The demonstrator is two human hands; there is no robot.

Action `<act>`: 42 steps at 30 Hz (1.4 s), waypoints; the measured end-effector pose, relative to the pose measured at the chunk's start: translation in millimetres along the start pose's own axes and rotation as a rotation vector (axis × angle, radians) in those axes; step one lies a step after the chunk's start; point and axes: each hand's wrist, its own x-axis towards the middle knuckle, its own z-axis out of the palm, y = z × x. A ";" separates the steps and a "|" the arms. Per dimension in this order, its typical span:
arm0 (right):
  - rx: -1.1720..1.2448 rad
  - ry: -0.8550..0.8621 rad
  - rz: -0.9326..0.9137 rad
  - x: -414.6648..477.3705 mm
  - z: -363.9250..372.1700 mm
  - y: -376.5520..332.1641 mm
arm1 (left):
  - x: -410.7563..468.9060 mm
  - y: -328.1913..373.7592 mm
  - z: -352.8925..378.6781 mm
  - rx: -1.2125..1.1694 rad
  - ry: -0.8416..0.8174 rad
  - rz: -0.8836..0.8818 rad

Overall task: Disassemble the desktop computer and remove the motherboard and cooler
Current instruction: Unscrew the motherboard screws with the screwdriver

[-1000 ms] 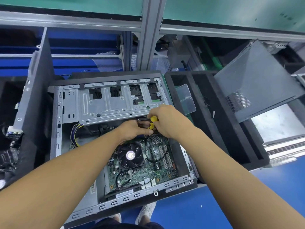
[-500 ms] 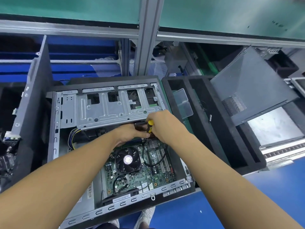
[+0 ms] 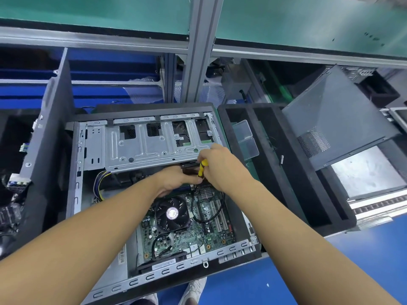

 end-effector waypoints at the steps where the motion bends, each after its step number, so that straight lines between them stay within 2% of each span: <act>1: 0.005 -0.015 -0.005 -0.1 -0.3 1.8 | 0.7 -1.0 1.7 -0.031 0.008 0.026; 5: 0.078 -0.021 -0.042 -4.9 2.5 8.3 | 1.1 -2.7 6.3 -0.040 0.049 0.015; 7: 0.175 0.059 0.019 -7.7 3.0 7.7 | 1.3 -0.9 6.4 0.005 0.092 0.009; 9: 0.126 0.121 0.086 -7.3 3.9 5.5 | 1.5 1.1 6.6 0.034 0.111 -0.009; 12: -0.004 0.087 0.115 -5.2 4.6 0.2 | 1.3 0.1 6.8 0.042 0.125 -0.032; 16: 0.008 0.029 0.018 -2.5 -0.2 -2.2 | -0.7 0.4 6.2 0.063 0.087 -0.028; 19: -0.018 -0.040 -0.051 -1.8 -3.7 -1.1 | 0.6 -1.6 4.3 -0.035 0.038 0.008; 21: -0.014 -0.066 -0.057 -2.4 -2.9 1.8 | -0.6 -0.3 6.5 -0.058 0.064 0.006; 25: 0.137 0.008 -0.005 -7.4 0.4 3.2 | -0.2 -1.4 9.6 -0.036 0.094 0.019; 29: 0.055 0.040 0.103 -7.2 2.2 -1.5 | 2.6 -5.0 6.5 -0.053 0.150 -0.024; 32: 0.014 -0.003 0.059 -5.7 -1.4 -3.3 | -0.4 -1.4 5.8 -0.103 0.063 -0.037; 35: 0.020 -0.044 0.045 -5.4 -5.9 -1.8 | -4.5 -1.0 6.4 -0.110 0.034 0.025; 40: 0.115 -0.015 0.072 -8.6 -4.3 -0.9 | -3.3 -0.4 10.2 0.005 0.145 0.071; 42: 0.048 0.036 0.120 -9.6 -0.7 -3.1 | -1.1 -2.1 10.1 0.031 0.168 0.052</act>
